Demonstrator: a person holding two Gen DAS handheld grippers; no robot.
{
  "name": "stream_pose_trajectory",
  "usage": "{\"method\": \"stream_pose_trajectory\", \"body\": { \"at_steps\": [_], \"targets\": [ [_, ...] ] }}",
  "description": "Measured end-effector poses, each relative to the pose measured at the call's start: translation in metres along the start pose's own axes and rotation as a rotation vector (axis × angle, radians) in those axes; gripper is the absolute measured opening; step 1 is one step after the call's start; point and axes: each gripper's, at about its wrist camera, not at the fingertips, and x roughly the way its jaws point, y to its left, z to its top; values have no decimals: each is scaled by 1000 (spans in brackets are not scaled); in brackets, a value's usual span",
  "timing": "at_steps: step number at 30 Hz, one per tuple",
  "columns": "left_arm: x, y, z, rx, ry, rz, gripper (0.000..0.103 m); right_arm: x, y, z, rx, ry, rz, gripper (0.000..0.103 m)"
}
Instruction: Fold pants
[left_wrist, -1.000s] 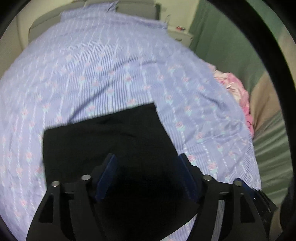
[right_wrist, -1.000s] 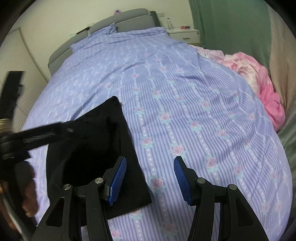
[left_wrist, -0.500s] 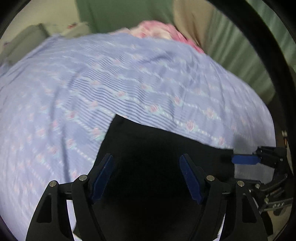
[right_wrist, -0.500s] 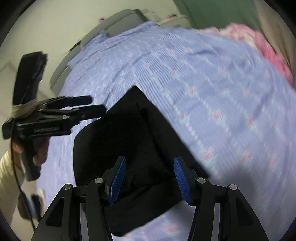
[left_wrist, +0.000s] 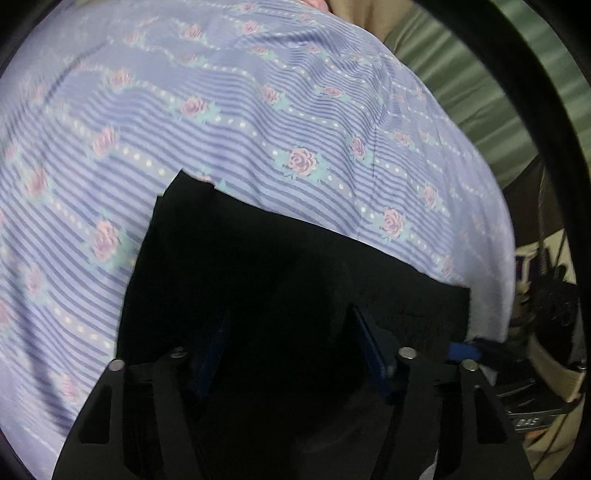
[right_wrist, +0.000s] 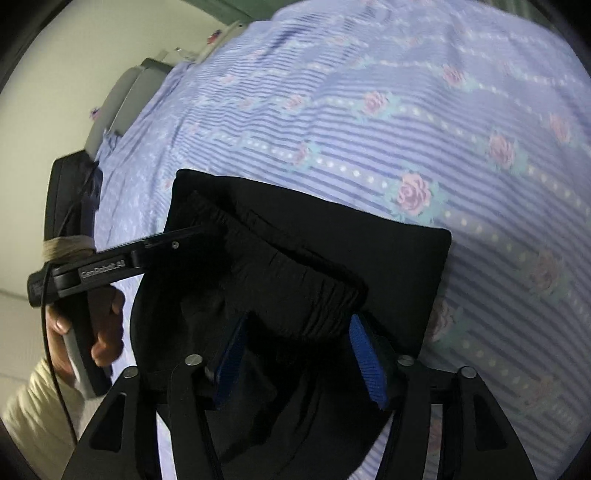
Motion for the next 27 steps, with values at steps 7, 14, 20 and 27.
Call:
{"method": "stream_pose_trajectory", "body": {
  "at_steps": [7,14,20,27],
  "targets": [
    [-18,-4,-15,-39,-82,-51,31,-4,9,3,-65,-19,-4,36],
    [-31,-5,-1,-90,-196,-82,32,-32,33,26,-187,-139,-82,31],
    [-16,1,16,-134,-168,19,48,-11,17,44,-140,-77,-163,42],
    [-77,2,-14,-167,-347,293,67,-39,8,35,-201,-156,-264,65]
  ]
}}
